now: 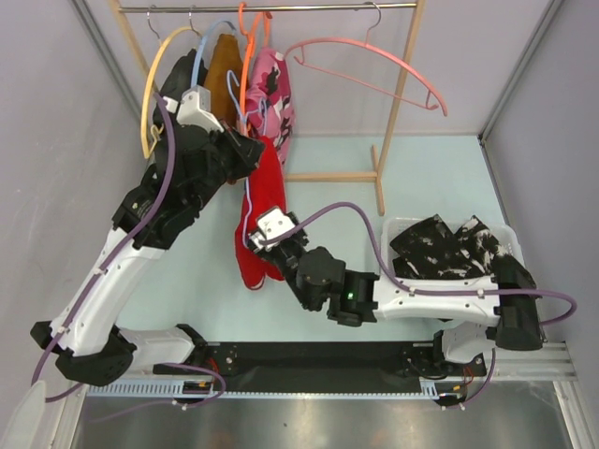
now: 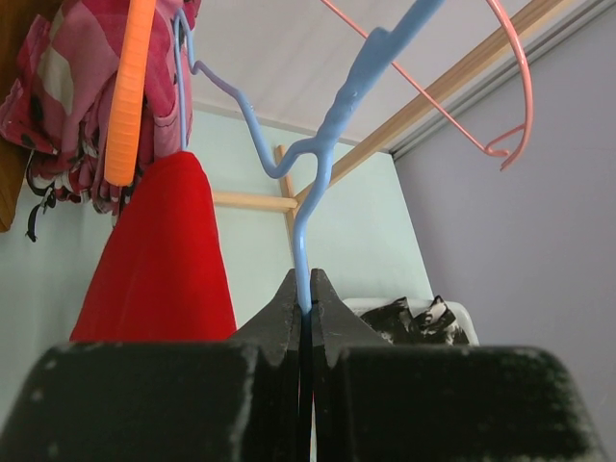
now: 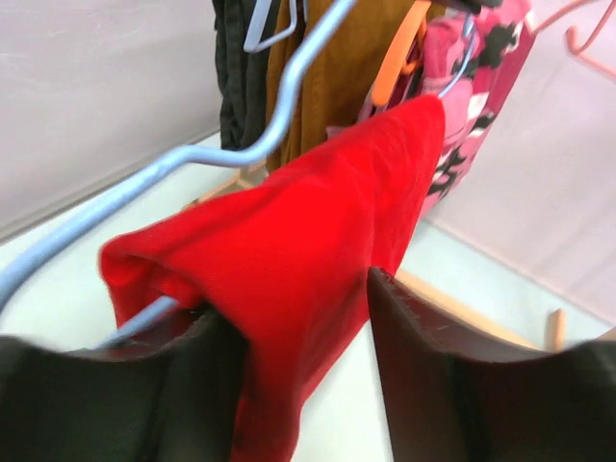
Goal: Remove the trousers from the hanger
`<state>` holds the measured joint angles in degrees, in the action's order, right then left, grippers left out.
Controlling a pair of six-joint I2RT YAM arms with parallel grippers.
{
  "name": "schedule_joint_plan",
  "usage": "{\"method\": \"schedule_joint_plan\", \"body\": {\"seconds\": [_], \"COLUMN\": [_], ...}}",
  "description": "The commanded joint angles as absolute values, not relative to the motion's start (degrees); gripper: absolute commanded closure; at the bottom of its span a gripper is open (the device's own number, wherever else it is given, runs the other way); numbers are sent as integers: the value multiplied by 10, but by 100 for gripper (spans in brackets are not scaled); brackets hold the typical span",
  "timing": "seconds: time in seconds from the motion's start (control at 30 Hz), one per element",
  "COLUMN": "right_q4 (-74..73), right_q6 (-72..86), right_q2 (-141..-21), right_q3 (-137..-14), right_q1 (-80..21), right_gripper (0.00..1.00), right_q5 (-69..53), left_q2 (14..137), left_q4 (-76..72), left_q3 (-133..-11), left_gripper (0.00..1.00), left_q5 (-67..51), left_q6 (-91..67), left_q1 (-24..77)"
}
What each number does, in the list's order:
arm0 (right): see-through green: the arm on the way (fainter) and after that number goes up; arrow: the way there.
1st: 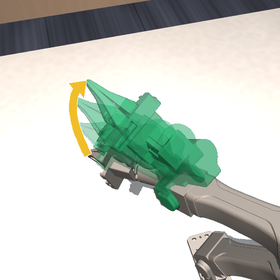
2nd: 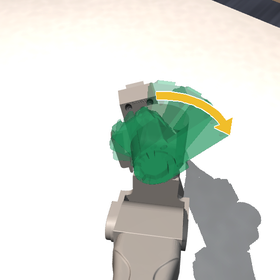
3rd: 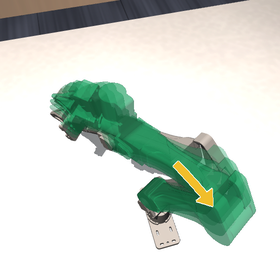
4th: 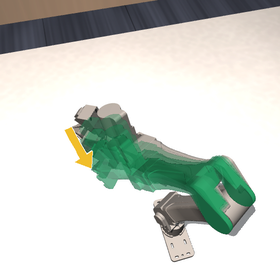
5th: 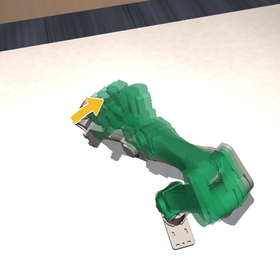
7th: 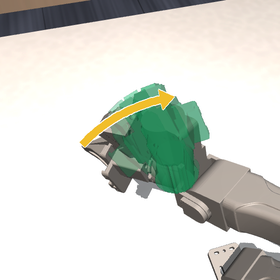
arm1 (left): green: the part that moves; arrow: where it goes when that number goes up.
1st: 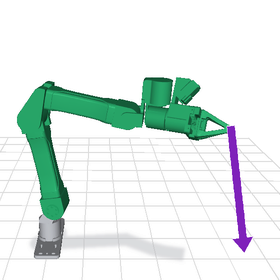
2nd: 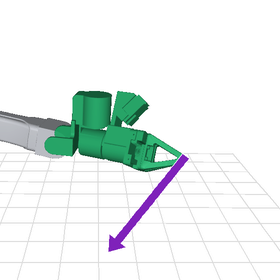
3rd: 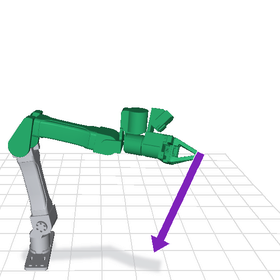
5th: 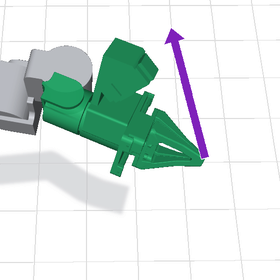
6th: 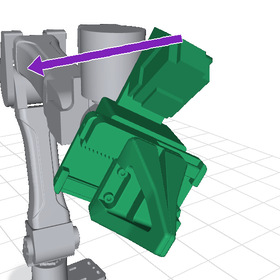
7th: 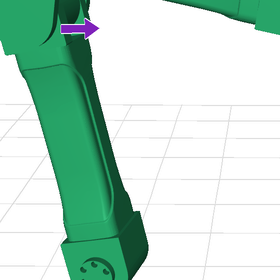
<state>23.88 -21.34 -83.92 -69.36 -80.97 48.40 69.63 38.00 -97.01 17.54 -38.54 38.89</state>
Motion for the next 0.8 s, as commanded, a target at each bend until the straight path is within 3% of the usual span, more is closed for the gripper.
{"method": "schedule_joint_plan", "body": {"seconds": [0.0,0.3,0.77], "right_q4": [395,421,274], "right_q6": [-287,-300,-166], "right_q2": [-854,-867,-755], "right_q3": [-706,-726,-767], "right_q1": [-811,-810,-811], "right_gripper": [62,100,100], "right_q5": [526,550,519], "left_q2": [657,642,641], "left_q4": [331,328,298], "left_q3": [-975,-948,-887], "left_gripper": [100,100,100], "left_q5": [163,155,172], "left_q6": [-407,-402,-373], "left_q1": [398,398,398]}}
